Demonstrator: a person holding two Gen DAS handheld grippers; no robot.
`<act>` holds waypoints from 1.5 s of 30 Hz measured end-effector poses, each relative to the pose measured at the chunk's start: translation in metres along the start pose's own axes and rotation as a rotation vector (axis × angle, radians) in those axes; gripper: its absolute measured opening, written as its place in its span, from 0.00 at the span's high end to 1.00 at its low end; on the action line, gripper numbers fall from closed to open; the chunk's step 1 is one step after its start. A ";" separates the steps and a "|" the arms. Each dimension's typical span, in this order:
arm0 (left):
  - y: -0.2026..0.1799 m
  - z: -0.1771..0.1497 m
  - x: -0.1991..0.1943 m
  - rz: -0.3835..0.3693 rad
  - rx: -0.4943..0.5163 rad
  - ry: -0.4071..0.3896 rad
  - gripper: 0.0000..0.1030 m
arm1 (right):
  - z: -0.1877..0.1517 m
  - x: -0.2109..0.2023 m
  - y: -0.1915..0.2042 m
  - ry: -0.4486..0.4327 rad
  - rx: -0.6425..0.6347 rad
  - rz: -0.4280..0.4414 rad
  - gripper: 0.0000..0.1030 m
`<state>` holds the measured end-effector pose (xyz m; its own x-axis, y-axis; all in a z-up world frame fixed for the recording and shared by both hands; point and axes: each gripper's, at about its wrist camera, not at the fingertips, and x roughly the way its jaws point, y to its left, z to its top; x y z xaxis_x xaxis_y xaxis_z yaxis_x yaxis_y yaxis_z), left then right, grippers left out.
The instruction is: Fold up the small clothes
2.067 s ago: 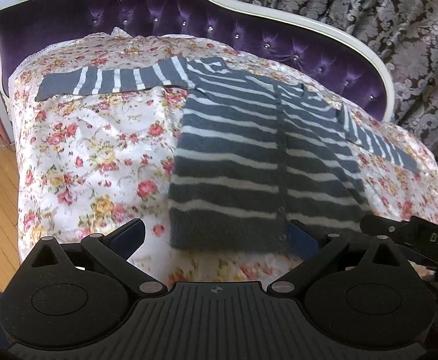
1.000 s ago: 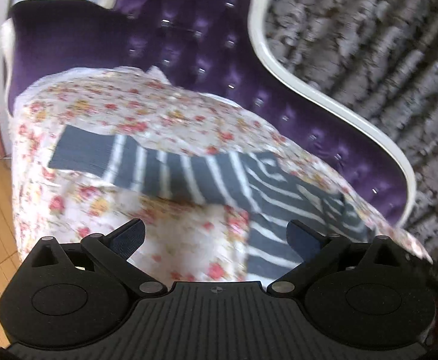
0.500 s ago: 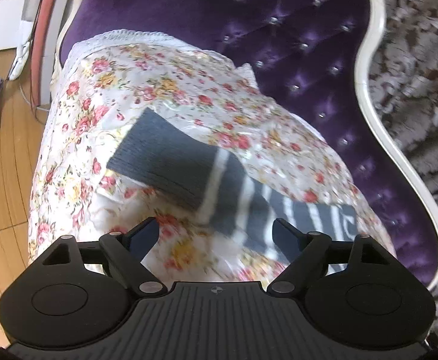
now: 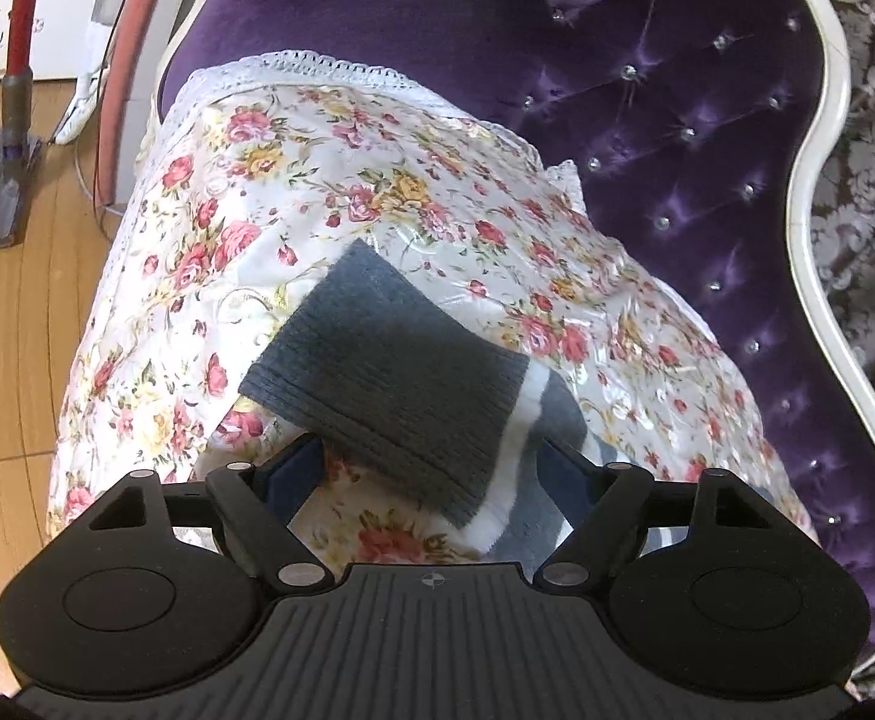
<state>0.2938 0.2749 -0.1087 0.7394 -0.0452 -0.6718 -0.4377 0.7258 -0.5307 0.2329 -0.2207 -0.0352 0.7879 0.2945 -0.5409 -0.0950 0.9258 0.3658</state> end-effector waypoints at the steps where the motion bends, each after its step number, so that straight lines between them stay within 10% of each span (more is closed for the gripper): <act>1: 0.000 0.001 0.002 -0.003 -0.004 -0.001 0.26 | -0.001 0.001 0.000 0.003 0.000 0.001 0.09; 6: 0.007 0.009 0.007 0.021 -0.071 -0.037 0.34 | -0.002 0.003 0.002 0.014 -0.007 0.003 0.09; 11: 0.008 0.017 -0.001 0.055 -0.077 -0.090 0.81 | -0.003 0.004 0.001 0.031 -0.008 -0.003 0.09; 24: -0.138 0.019 -0.084 -0.144 0.256 -0.201 0.88 | 0.003 -0.005 -0.010 0.047 0.036 -0.028 0.09; 31: -0.168 -0.004 -0.086 -0.179 0.307 -0.200 0.66 | 0.005 -0.010 -0.018 0.058 0.083 -0.009 0.09; 45: -0.069 -0.029 -0.052 -0.071 0.169 -0.030 0.22 | -0.002 -0.005 -0.019 0.089 0.087 -0.002 0.09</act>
<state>0.2711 0.2069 -0.0522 0.7816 -0.0816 -0.6184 -0.2935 0.8267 -0.4800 0.2296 -0.2391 -0.0406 0.7302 0.3160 -0.6058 -0.0374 0.9038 0.4263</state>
